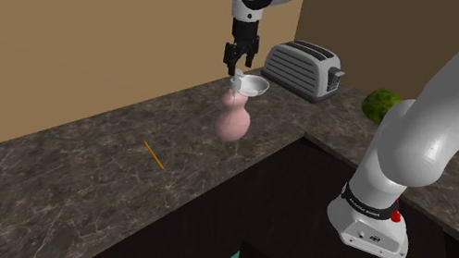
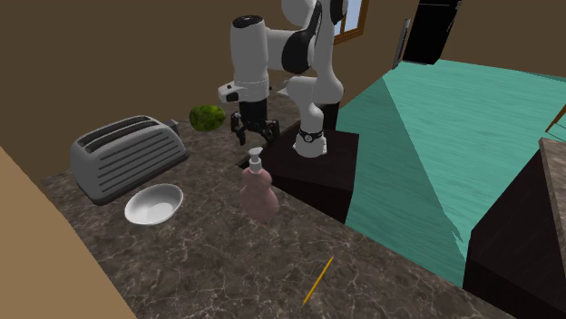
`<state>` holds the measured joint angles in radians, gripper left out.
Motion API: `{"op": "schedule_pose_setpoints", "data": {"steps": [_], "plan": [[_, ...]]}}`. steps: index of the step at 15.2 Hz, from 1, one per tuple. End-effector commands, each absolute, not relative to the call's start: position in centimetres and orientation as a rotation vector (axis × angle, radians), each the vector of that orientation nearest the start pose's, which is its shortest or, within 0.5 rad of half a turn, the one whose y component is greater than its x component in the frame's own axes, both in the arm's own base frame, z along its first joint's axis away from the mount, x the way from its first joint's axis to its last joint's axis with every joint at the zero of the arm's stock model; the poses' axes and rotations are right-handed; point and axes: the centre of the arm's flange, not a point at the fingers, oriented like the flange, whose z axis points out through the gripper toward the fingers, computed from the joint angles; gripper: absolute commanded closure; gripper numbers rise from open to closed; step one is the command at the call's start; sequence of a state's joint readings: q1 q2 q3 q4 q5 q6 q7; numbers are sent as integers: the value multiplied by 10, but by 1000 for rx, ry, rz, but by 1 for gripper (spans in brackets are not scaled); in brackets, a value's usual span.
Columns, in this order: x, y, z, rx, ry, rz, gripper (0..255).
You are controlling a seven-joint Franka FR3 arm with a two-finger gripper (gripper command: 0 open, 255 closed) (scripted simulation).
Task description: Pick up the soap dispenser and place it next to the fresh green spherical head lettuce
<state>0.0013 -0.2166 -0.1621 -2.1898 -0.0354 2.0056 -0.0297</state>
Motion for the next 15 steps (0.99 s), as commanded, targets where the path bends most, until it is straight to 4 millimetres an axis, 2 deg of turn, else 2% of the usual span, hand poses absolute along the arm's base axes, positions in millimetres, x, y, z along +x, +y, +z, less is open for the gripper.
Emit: {"op": "schedule_pose_setpoints", "data": {"steps": [1, 4, 11, 12, 15], "plan": [[483, -83, 469, -3137, 178, -48, 0], [483, -83, 455, -3137, 178, -48, 0], [484, -83, 455, -3137, 178, -48, 0], [484, -83, 455, -3137, 178, -48, 255], [484, -83, 455, -3137, 178, -48, 255]]}}
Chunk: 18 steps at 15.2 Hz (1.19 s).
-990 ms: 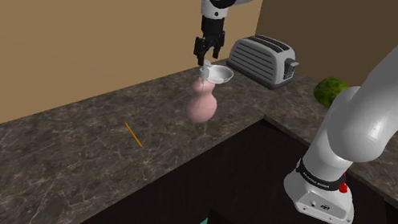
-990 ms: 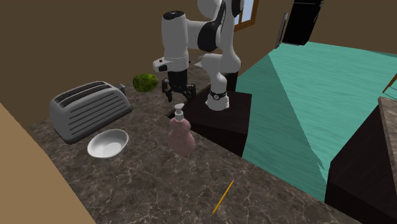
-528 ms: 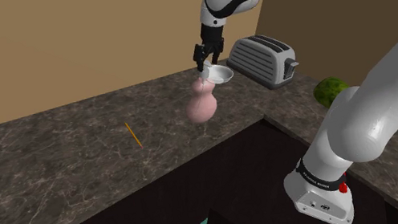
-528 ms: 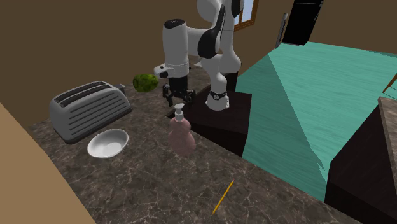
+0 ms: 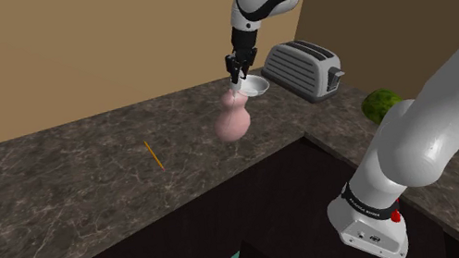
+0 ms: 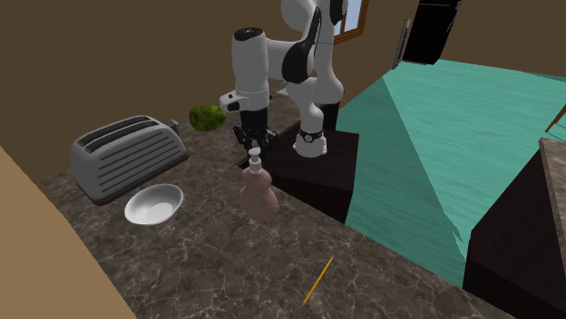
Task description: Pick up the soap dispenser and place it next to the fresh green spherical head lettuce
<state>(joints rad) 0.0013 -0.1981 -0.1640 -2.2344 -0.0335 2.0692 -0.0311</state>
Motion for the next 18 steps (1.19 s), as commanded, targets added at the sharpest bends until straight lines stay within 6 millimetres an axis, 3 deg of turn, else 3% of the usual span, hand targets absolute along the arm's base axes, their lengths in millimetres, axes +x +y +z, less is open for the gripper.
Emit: {"op": "schedule_pose_setpoints", "data": {"steps": [1, 6, 18], "plan": [[484, -83, 455, -3137, 178, -48, 255], [484, -83, 455, -3137, 178, -48, 255], [484, -83, 518, -3137, 178, -48, 255]]}}
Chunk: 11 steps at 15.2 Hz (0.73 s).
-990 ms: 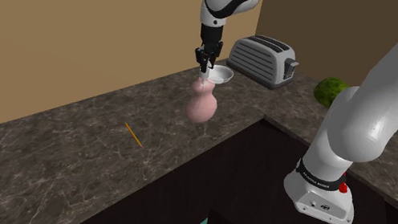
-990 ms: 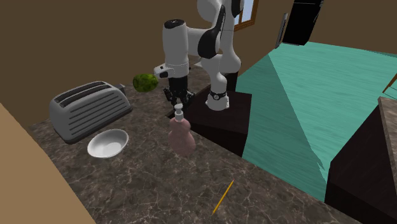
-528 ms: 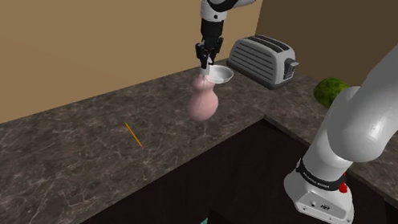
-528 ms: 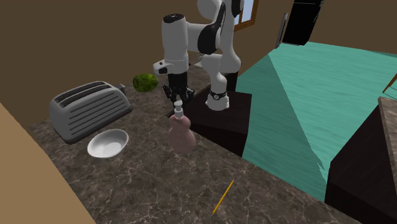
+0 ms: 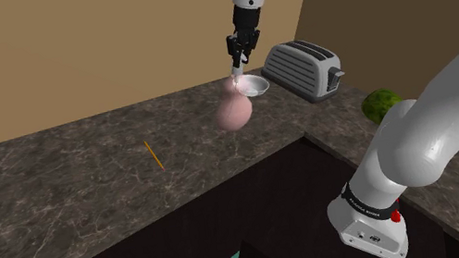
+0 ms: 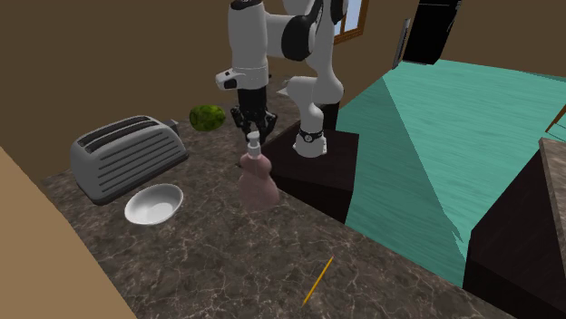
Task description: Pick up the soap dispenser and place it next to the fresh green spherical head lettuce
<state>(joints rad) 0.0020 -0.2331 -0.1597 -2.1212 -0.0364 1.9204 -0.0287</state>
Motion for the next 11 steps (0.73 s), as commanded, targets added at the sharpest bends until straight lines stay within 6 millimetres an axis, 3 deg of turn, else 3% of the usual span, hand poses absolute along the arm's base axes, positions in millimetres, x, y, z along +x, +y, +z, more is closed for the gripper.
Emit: {"op": "schedule_pose_setpoints", "data": {"steps": [1, 11], "plan": [[484, -83, 524, -3137, 178, -48, 255], [484, -83, 576, -3137, 178, -48, 255]]}}
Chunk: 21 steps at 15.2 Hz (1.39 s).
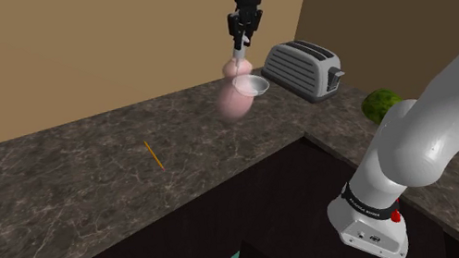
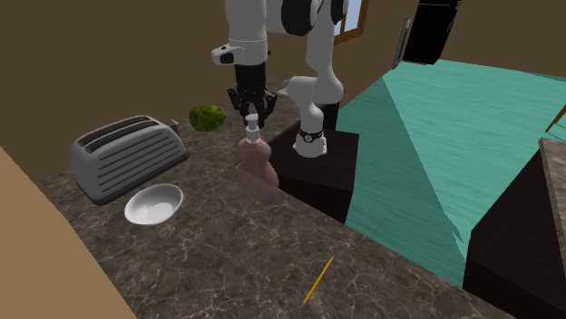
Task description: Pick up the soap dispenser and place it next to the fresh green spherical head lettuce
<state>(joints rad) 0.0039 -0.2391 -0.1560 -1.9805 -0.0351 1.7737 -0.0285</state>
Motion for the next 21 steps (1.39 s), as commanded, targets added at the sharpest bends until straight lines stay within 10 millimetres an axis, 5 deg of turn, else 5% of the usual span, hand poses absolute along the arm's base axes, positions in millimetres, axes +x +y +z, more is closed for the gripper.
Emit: {"op": "schedule_pose_setpoints", "data": {"steps": [1, 21], "plan": [[484, -83, 582, -3137, 178, -48, 255], [484, -83, 687, -3137, 178, -48, 255]]}}
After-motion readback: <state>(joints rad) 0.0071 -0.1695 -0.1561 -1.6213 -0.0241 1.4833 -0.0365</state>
